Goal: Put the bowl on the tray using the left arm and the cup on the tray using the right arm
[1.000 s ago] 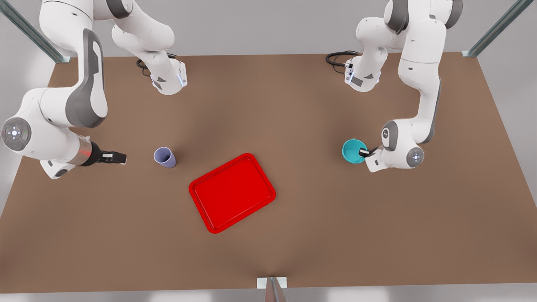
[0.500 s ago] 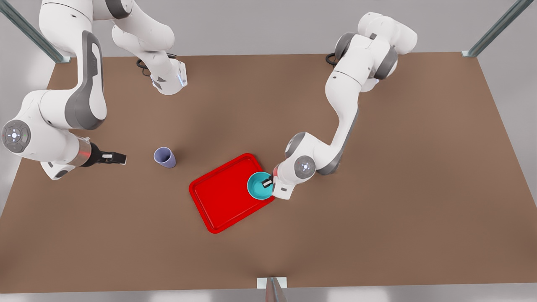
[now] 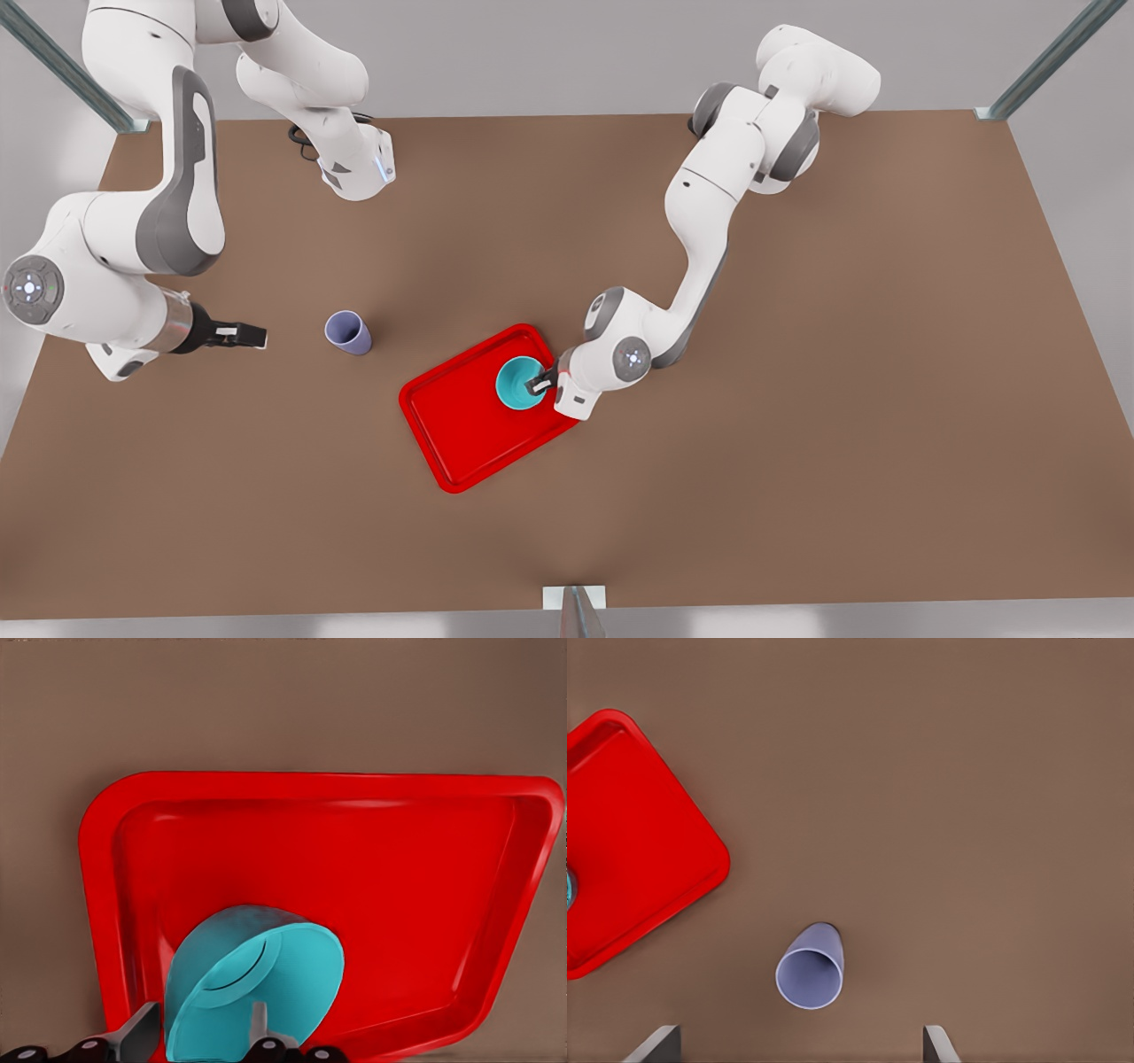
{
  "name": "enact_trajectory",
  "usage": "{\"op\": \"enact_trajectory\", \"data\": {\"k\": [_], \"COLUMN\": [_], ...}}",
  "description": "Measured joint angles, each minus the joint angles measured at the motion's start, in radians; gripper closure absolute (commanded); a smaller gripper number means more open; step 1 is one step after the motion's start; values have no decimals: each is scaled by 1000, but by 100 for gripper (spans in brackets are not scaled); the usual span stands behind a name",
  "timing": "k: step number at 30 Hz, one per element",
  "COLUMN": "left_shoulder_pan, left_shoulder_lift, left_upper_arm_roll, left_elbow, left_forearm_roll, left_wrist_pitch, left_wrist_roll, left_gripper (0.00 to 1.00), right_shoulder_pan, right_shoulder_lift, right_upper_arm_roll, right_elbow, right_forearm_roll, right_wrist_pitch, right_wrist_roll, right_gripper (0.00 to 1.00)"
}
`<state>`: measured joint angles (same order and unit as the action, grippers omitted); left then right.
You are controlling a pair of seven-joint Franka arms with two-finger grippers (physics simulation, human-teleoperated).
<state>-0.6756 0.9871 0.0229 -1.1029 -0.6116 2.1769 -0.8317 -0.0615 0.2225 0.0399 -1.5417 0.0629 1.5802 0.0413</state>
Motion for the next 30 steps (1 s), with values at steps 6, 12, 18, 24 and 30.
{"op": "enact_trajectory", "data": {"k": [6, 12, 18, 24, 30], "left_shoulder_pan": [128, 413, 473, 476, 475], "left_shoulder_lift": [-241, -654, -838, -805, -797], "left_upper_arm_roll": [65, 102, 18, 22, 15], "left_elbow": [-10, -214, -489, -459, -462], "left_forearm_roll": [247, 479, 607, 632, 631], "left_wrist_pitch": [-417, -814, -660, -696, -735], "left_wrist_roll": [320, 849, 844, 846, 849], "left_gripper": [1, 1, 0, 0, 0], "right_shoulder_pan": [8, 17, -4, 8, 1], "right_shoulder_lift": [-37, -28, -37, -71, -68], "right_upper_arm_roll": [13, 85, 97, 116, 116], "right_elbow": [-44, -44, -101, -331, -462], "right_forearm_roll": [46, 55, 54, 57, 57], "right_wrist_pitch": [-10, 42, 45, 224, 294], "right_wrist_roll": [-6, -11, -50, -50, -49], "right_gripper": [0, 0, 0, 0, 0]}}
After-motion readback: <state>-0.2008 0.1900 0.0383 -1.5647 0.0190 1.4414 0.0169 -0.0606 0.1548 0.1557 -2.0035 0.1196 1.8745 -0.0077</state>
